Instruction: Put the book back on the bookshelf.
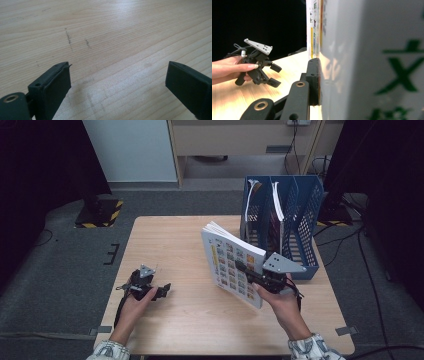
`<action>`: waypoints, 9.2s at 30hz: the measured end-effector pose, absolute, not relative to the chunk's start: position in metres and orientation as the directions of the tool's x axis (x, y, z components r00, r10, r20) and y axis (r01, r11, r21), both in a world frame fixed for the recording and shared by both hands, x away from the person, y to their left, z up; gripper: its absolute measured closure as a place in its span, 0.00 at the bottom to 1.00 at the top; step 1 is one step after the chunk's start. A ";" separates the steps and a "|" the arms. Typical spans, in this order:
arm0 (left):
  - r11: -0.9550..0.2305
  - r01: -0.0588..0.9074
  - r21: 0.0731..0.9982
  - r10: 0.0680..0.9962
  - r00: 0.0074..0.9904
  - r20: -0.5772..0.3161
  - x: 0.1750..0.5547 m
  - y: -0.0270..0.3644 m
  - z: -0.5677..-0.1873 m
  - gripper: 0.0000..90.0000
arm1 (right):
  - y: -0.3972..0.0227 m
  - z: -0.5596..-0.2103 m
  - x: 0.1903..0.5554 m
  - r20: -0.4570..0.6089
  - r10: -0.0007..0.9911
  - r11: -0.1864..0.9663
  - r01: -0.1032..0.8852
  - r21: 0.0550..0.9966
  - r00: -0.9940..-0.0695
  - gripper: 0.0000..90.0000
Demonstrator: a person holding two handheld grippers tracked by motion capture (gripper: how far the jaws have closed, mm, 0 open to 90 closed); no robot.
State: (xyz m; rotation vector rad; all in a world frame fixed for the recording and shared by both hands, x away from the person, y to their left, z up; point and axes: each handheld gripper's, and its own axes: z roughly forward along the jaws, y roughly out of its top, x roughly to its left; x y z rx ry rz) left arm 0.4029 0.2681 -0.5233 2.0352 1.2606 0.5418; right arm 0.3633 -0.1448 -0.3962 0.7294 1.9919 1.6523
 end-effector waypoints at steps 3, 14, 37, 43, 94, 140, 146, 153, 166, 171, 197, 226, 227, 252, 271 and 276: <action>-0.306 0.614 0.728 0.895 0.447 -0.001 0.403 0.268 -0.523 0.06 | -0.147 -0.397 0.362 -0.009 0.652 0.146 0.115 0.983 -0.758 0.82; -0.305 0.613 0.729 0.895 0.446 -0.001 0.403 0.269 -0.523 0.06 | -0.156 -0.400 0.358 0.000 0.656 0.141 0.123 0.982 -0.754 0.82; -0.300 0.609 0.734 0.896 0.445 -0.003 0.403 0.269 -0.522 0.06 | -0.194 -0.399 0.343 0.032 0.704 0.109 0.153 0.982 -0.709 0.82; -0.300 0.608 0.735 0.896 0.445 -0.002 0.403 0.269 -0.522 0.06 | -0.207 -0.398 0.337 0.034 0.717 0.100 0.152 0.983 -0.696 0.82; -0.299 0.611 0.733 0.897 0.441 -0.002 0.403 0.269 -0.522 0.06 | -0.273 -0.389 0.324 0.063 0.816 0.045 0.172 0.984 -0.575 0.82; -0.302 0.615 0.728 0.900 0.436 0.005 0.403 0.270 -0.523 0.06 | -0.313 -0.318 0.301 0.027 0.881 0.006 0.068 0.998 -0.472 0.82; -0.303 0.616 0.727 0.900 0.435 0.007 0.403 0.270 -0.524 0.06 | -0.314 -0.316 0.309 0.012 0.898 0.020 0.068 0.998 -0.439 0.82; -0.308 0.613 0.728 0.899 0.438 0.012 0.403 0.270 -0.523 0.06 | -0.316 -0.315 0.325 0.029 0.923 0.002 0.078 0.997 -0.383 0.82; -0.312 0.608 0.730 0.898 0.439 0.018 0.403 0.271 -0.523 0.06 | -0.317 -0.313 0.366 0.008 0.967 0.017 0.098 0.995 -0.254 0.82; -0.309 0.611 0.729 0.900 0.435 0.016 0.403 0.271 -0.523 0.06 | -0.318 -0.315 0.383 0.004 0.976 0.017 0.095 0.995 -0.218 0.82; -0.296 0.615 0.731 0.905 0.426 0.009 0.402 0.273 -0.524 0.06 | -0.311 -0.324 0.426 0.027 0.986 -0.008 0.112 0.994 -0.164 0.82; -0.296 0.590 0.751 0.912 0.407 0.040 0.400 0.273 -0.523 0.06 | -0.300 -0.327 0.464 0.030 0.986 -0.016 0.087 0.996 -0.162 0.82; -0.296 0.587 0.754 0.913 0.405 0.044 0.400 0.273 -0.522 0.06 | -0.300 -0.328 0.467 0.036 0.987 -0.023 0.086 0.996 -0.158 0.82; -0.285 0.576 0.766 0.919 0.392 0.047 0.400 0.275 -0.520 0.07 | -0.299 -0.350 0.489 0.042 0.985 -0.029 0.083 0.996 -0.170 0.82; -0.287 0.577 0.765 0.918 0.394 0.048 0.401 0.275 -0.520 0.08 | -0.298 -0.370 0.494 0.018 0.994 -0.009 0.086 0.996 -0.112 0.82; -0.289 0.575 0.765 0.917 0.397 0.048 0.401 0.274 -0.521 0.08 | -0.299 -0.377 0.495 0.025 0.995 -0.016 0.088 0.996 -0.102 0.82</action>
